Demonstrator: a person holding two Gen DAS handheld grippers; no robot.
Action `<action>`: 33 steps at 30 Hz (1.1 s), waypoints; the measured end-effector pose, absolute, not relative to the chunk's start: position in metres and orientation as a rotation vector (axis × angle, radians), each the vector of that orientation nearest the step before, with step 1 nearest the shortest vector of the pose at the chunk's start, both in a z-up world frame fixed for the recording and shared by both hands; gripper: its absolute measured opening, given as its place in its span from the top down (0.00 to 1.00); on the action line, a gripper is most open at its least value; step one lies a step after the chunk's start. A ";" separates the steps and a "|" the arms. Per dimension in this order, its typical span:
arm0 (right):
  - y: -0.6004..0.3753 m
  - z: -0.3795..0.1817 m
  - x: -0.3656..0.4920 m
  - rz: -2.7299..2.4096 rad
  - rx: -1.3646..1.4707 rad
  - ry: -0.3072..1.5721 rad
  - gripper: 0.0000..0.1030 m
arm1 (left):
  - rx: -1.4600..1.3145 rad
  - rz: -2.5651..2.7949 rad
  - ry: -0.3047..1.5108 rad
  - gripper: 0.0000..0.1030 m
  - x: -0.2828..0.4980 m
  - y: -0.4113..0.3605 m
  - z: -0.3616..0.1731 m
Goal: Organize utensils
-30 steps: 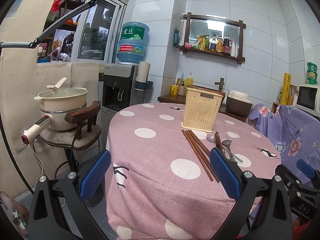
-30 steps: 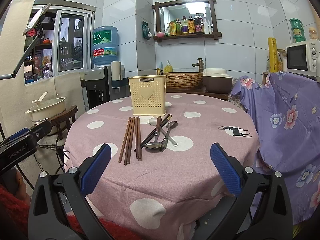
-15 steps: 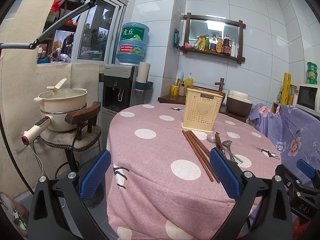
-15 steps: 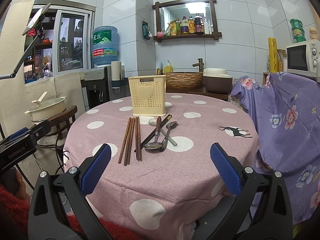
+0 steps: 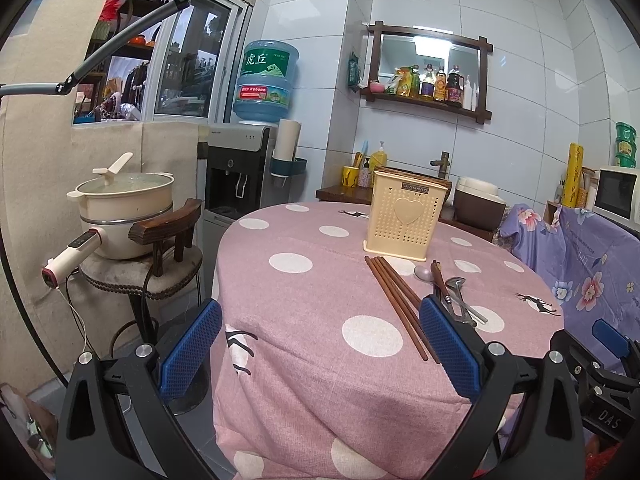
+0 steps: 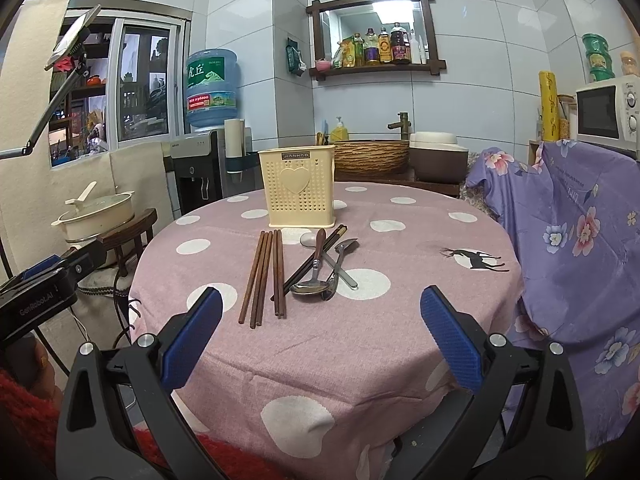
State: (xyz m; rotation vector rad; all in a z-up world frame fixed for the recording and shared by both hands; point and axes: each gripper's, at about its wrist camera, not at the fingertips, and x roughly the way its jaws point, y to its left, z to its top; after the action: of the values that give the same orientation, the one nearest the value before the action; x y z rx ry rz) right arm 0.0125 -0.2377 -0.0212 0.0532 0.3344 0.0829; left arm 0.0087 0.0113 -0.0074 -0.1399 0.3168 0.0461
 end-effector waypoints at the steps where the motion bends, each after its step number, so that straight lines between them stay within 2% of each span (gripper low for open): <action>1: -0.238 -0.021 0.013 0.083 0.054 0.335 0.05 | -0.140 0.049 0.320 0.05 0.010 0.012 -0.008; 13: -0.238 -0.034 0.029 0.120 0.093 0.444 0.05 | -0.148 0.048 0.378 0.05 0.022 0.012 -0.013; 18: -0.237 -0.050 0.048 0.179 0.117 0.553 0.05 | -0.149 0.027 0.428 0.05 0.034 0.011 -0.020; 25: -0.229 -0.043 0.077 0.172 0.019 0.560 0.05 | -0.139 -0.007 0.566 0.05 0.084 0.014 -0.031; 33: -0.253 -0.040 0.148 0.114 0.049 0.646 0.05 | -0.091 -0.033 0.569 0.05 0.145 0.010 -0.014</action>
State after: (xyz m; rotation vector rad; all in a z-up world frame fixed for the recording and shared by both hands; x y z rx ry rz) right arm 0.1477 -0.2531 -0.0398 0.0493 0.6458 0.1141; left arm 0.1452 0.0102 -0.0144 -0.0907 0.5688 -0.0332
